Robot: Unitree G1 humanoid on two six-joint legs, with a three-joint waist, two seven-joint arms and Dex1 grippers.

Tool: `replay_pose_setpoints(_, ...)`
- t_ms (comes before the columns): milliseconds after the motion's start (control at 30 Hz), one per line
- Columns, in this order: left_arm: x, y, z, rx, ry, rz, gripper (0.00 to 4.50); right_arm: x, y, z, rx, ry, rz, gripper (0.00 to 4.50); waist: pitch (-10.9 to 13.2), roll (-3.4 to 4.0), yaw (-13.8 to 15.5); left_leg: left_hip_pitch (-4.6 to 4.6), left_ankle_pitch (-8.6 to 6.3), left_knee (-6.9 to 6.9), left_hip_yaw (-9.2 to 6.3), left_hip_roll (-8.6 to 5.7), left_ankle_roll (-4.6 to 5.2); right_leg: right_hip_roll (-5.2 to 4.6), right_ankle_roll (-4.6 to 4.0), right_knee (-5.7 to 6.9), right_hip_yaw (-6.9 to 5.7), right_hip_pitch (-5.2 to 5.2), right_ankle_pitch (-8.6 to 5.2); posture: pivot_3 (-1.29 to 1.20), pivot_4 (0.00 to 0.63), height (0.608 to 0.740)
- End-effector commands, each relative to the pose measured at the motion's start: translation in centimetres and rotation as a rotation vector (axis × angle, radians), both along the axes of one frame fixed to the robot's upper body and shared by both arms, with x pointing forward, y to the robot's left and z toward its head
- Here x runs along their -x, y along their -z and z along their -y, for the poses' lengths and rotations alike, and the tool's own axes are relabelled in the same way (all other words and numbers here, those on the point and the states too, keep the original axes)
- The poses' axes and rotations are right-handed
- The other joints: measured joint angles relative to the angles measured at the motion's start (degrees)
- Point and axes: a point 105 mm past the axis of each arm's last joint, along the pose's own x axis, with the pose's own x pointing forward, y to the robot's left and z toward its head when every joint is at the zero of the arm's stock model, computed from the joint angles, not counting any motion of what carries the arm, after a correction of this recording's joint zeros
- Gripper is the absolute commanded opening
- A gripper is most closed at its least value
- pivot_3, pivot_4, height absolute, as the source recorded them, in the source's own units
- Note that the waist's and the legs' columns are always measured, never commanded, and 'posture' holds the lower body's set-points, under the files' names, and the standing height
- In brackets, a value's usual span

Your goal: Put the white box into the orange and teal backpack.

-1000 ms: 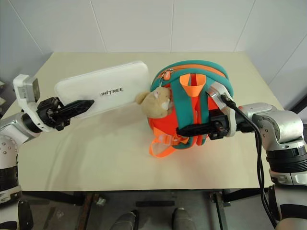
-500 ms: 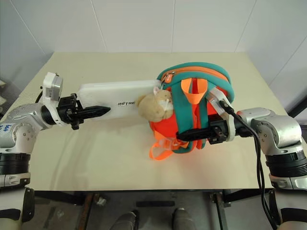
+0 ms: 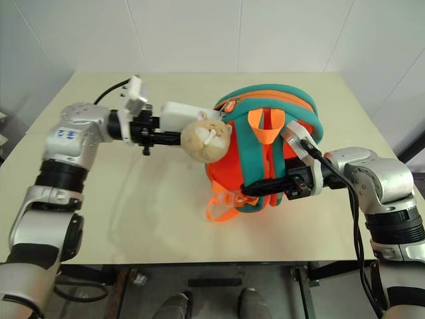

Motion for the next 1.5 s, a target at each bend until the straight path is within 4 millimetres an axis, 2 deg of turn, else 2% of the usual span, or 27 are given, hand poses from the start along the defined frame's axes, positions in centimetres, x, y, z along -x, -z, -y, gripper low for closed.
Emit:
replay_pose_setpoints(33, -0.3, -1.6, 1.9, 0.006, 0.018, 0.074, 1.34, 0.7, -0.5, -0.4, -0.007, -0.051, 0.036, 0.03, 0.0, 0.0, 0.0, -0.03, -0.01, 0.02, 0.01, 0.0, 0.01, 0.0, 0.0, -0.01, 0.0, -0.01, 0.0, 0.0, 0.15, 0.74)
replay_pose_setpoints(233, -0.6, 0.0, 6.7, 0.02, 0.059, 0.067, 1.34, 0.9, -0.2, -0.6, -0.009, -0.048, 0.041, 0.03, 0.0, 0.0, 0.3, -0.09, -0.02, 0.09, 0.0, -0.01, 0.03, -0.01, 0.01, -0.02, 0.0, -0.04, 0.0, 0.0, 0.15, 0.74)
replay_pose_setpoints(400, -0.5, 0.2, 7.8, 0.051, 0.08, 0.055, 1.34, 1.1, 0.0, -0.8, -0.011, -0.048, 0.042, 0.03, 0.0, 0.0, -0.1, -0.33, -0.02, 0.23, -0.03, -0.04, 0.03, -0.02, 0.12, -0.02, 0.01, -0.18, 0.06, 0.0, 0.15, 0.74)
replay_pose_setpoints(533, -0.4, 0.1, 7.7, 0.079, 0.077, 0.041, 2.61, 1.1, 0.2, -0.9, -0.015, -0.043, 0.039, 0.03, 0.0, 0.0, 0.0, -0.33, -0.02, 0.21, -0.04, -0.04, 0.03, -0.01, 0.12, 0.01, 0.01, -0.21, 0.05, 0.0, 0.15, 0.74)
replay_pose_setpoints(733, -0.4, 0.1, 4.4, 0.049, 0.05, 0.078, 4.42, 1.0, 0.3, -0.8, -0.017, -0.033, 0.036, 0.03, 0.0, 0.0, -0.1, -0.34, -0.01, 0.22, -0.04, -0.04, 0.03, -0.01, 0.12, 0.03, 0.01, -0.21, 0.06, 0.0, 0.15, 0.74)
replay_pose_setpoints(1000, 0.5, 0.3, -2.0, -0.051, 0.022, 0.082, 4.47, 0.4, 0.5, -0.8, -0.014, -0.015, 0.043, 0.03, 0.0, 0.01, 0.0, -0.3, 0.01, 0.23, -0.05, -0.03, 0.01, -0.01, 0.11, 0.11, 0.0, -0.21, 0.05, 0.0, 0.15, 0.74)
replay_pose_setpoints(1133, 1.1, 0.4, -3.9, -0.065, 0.025, 0.095, 4.47, 0.3, 0.5, -0.8, -0.013, -0.012, 0.046, 0.03, 0.0, 0.01, 0.1, -0.31, 0.01, 0.24, -0.06, -0.03, 0.02, -0.01, 0.11, 0.1, 0.0, -0.2, 0.05, 0.0, 0.15, 0.74)
replay_pose_setpoints(1333, 2.3, -0.9, -4.0, 0.034, 0.05, 0.146, 4.47, 0.1, 0.6, -0.9, -0.011, -0.014, 0.048, 0.03, 0.0, 0.01, 0.1, -0.34, 0.01, 0.25, -0.09, -0.03, 0.02, -0.01, 0.11, 0.11, -0.01, -0.2, 0.05, 0.0, 0.15, 0.74)
replay_pose_setpoints(1500, 4.2, -3.2, -0.9, 0.228, 0.163, 0.172, 4.47, -0.3, 0.7, -0.9, -0.01, -0.01, 0.048, 0.03, 0.0, 0.01, 0.1, -0.33, 0.01, 0.35, -0.1, -0.03, 0.02, -0.02, 0.11, 0.18, -0.01, -0.19, 0.05, 0.0, 0.15, 0.74)
